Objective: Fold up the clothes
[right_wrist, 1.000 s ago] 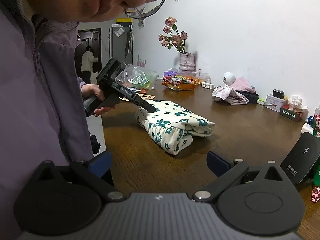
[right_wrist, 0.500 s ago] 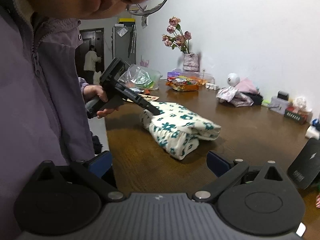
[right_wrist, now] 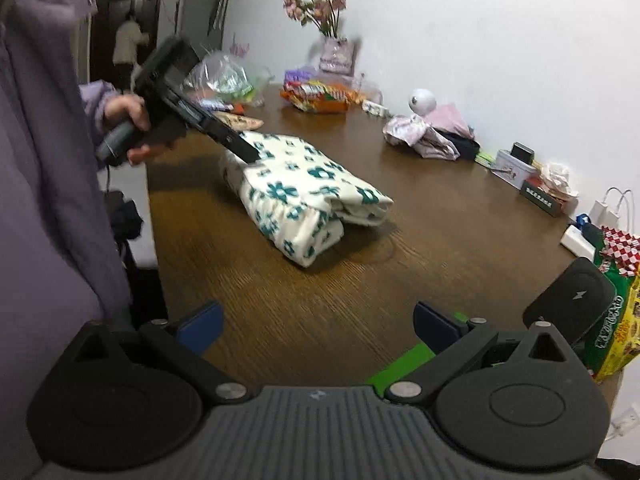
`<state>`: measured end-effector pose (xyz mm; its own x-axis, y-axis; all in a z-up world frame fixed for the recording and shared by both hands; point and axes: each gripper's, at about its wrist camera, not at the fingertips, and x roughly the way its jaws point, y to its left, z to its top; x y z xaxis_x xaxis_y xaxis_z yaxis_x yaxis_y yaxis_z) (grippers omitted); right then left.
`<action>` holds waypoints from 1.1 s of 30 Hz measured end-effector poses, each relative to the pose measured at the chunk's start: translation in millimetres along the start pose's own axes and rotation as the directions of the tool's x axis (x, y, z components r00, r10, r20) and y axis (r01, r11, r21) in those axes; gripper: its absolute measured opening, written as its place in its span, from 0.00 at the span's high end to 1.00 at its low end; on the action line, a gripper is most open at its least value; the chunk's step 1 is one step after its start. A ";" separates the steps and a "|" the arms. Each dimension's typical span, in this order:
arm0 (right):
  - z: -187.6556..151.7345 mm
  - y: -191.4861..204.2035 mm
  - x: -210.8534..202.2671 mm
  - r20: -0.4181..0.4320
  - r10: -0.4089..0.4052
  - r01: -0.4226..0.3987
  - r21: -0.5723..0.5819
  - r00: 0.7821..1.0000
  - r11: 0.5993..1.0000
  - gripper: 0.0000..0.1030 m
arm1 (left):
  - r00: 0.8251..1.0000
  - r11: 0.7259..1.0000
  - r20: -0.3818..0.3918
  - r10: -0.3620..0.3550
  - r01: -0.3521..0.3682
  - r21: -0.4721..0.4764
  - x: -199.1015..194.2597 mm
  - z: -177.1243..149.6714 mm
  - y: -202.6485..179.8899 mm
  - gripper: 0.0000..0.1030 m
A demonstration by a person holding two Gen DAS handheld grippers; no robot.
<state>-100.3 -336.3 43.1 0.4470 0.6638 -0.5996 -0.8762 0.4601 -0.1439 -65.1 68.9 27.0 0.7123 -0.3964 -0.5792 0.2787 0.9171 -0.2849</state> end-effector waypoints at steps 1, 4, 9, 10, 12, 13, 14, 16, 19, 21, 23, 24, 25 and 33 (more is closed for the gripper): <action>-0.7 0.3 2.3 -0.013 -0.004 0.004 -0.002 1.000 1.000 0.00 | 1.000 1.000 -0.001 0.002 -0.002 0.006 -0.5 0.7 -0.6 0.08; -1.2 0.6 8.3 -0.055 -0.021 0.020 -0.019 0.998 1.000 0.00 | 1.000 1.000 0.005 -0.008 0.008 0.009 -5.2 1.8 1.3 0.08; 1.5 1.1 6.5 -0.043 -0.020 0.019 -0.040 0.999 0.999 0.00 | 1.000 1.000 0.001 0.014 -0.014 -0.001 -7.0 2.6 3.7 0.08; 2.2 1.4 5.7 -0.042 -0.022 0.020 -0.044 0.999 0.999 0.00 | 1.000 1.000 0.005 0.016 -0.016 -0.004 -7.4 2.3 4.2 0.08; 3.2 2.4 4.5 -0.041 -0.020 0.018 -0.049 0.999 0.999 0.00 | 1.000 1.000 0.006 0.015 -0.015 -0.007 -7.7 1.8 4.8 0.08; 3.6 2.9 4.1 -0.043 -0.020 0.018 -0.052 0.999 0.998 0.00 | 1.000 1.000 0.006 0.014 -0.014 -0.008 -7.9 1.5 5.0 0.08; 4.0 3.2 3.9 -0.042 -0.023 0.021 -0.053 0.999 0.998 0.00 | 1.000 1.000 0.007 0.013 -0.013 -0.005 -8.1 1.0 4.9 0.08; 5.2 3.5 4.8 -0.042 -0.028 0.026 -0.050 0.999 0.998 0.00 | 1.000 1.000 -0.001 0.011 -0.011 -0.002 -7.9 0.6 6.3 0.08; 7.4 6.0 3.2 -0.019 -0.039 0.038 -0.048 0.999 0.998 0.00 | 1.000 1.000 -0.019 0.015 -0.015 0.002 -6.3 1.0 6.5 0.08; 11.7 10.3 -0.3 0.013 -0.052 0.052 -0.045 0.999 0.998 0.00 | 0.999 1.000 -0.027 0.018 -0.018 0.012 -4.9 1.9 4.5 0.08; 19.7 19.3 -5.7 0.091 -0.107 0.111 -0.040 0.990 0.993 0.00 | 1.000 0.999 -0.020 0.022 -0.021 0.026 -5.5 1.7 1.2 0.08; 24.3 21.5 -4.9 0.128 -0.156 0.157 0.004 0.979 0.988 0.00 | 1.000 1.000 -0.017 0.017 -0.017 0.027 -6.2 1.0 0.4 0.08; 29.0 23.2 -3.6 0.161 -0.203 0.196 0.055 0.966 0.979 0.00 | 1.000 1.000 -0.011 0.007 -0.006 0.027 -7.6 -0.3 0.3 0.08; 62.4 6.4 77.2 0.077 -0.118 0.072 0.447 0.990 0.891 0.01 | 0.992 0.992 -0.047 -0.116 0.118 0.035 -11.2 -3.3 11.1 0.09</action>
<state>-60.1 -245.3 45.0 0.5603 0.6481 -0.5158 -0.6682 0.7216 0.1809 -72.2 83.3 27.8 0.6442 -0.5019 -0.5771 0.3832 0.8649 -0.3243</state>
